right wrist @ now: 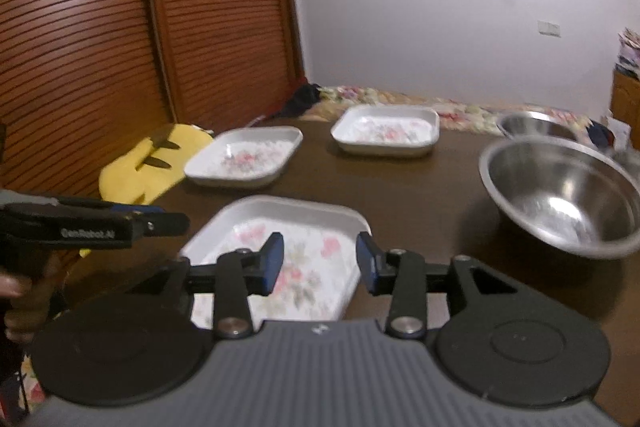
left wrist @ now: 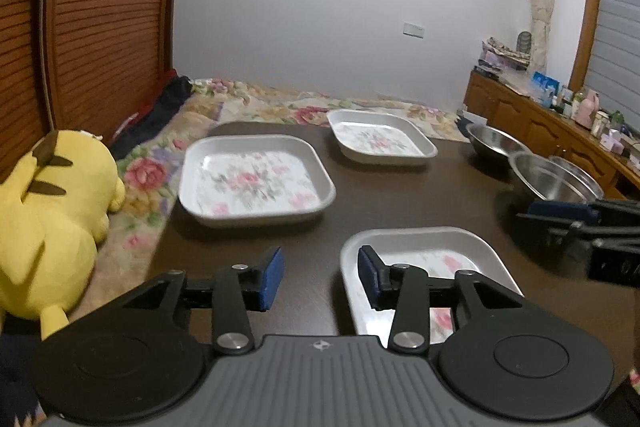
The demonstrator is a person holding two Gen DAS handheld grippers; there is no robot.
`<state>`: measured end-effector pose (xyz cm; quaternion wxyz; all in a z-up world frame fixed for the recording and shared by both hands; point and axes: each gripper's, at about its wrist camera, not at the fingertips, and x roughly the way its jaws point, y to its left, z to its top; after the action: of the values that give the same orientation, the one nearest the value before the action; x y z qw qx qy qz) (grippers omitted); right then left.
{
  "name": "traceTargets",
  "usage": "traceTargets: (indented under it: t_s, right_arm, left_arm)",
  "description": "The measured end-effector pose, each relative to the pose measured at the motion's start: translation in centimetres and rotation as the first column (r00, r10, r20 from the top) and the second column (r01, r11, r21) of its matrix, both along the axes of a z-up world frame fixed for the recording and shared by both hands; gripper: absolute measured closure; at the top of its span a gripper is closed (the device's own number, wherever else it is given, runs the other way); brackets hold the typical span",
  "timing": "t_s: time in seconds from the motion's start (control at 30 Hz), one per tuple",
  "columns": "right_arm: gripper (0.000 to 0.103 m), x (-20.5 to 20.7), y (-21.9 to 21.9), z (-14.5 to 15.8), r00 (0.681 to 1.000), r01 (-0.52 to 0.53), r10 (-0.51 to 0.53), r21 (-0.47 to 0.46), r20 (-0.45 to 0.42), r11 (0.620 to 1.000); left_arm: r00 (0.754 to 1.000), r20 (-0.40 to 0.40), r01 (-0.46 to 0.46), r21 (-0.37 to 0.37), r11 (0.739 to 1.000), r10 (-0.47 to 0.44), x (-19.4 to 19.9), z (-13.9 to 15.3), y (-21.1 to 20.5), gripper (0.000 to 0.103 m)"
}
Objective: Organize plates and bowls
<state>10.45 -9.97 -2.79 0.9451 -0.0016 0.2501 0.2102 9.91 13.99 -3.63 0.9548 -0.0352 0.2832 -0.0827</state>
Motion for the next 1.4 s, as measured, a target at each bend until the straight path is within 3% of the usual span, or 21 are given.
traceTargets:
  t_s: [0.17, 0.47, 0.67, 0.97, 1.13, 1.4]
  right_arm:
    - [0.056, 2.8, 0.8, 1.8, 0.999, -0.044, 0.044, 0.002, 0.010, 0.999]
    - [0.052, 7.5, 3.6, 3.2, 0.992, -0.117, 0.117, 0.024, -0.036, 0.993]
    - [0.052, 10.4, 6.0, 3.1, 0.986, -0.149, 0.149, 0.014, -0.080, 0.989]
    - [0.052, 14.7, 8.9, 1.3, 0.975, -0.154, 0.148, -0.023, -0.168, 0.988]
    - [0.052, 16.2, 10.3, 0.1, 0.965, -0.168, 0.154, -0.053, -0.213, 0.984]
    - [0.057, 17.7, 11.3, -0.9, 0.950, -0.181, 0.158, -0.063, -0.270, 0.981]
  left_arm:
    - [1.000, 0.006, -0.016, 0.015, 1.000, 0.016, 2.1, 0.6, 1.8, 0.044]
    - [0.998, -0.017, -0.053, 0.001, 0.999, 0.053, 6.1, 0.3, 5.8, 0.044]
    - [0.999, -0.042, -0.029, -0.009, 1.000, 0.029, 8.8, -0.6, 7.5, 0.044]
    - [0.997, -0.075, -0.017, -0.037, 0.999, 0.014, 12.0, -2.1, 9.9, 0.060]
    - [0.995, -0.097, -0.010, -0.104, 0.995, 0.000, 12.4, -2.7, 10.9, 0.065]
    - [0.996, -0.092, 0.007, -0.105, 0.994, -0.017, 12.7, -2.8, 11.0, 0.077]
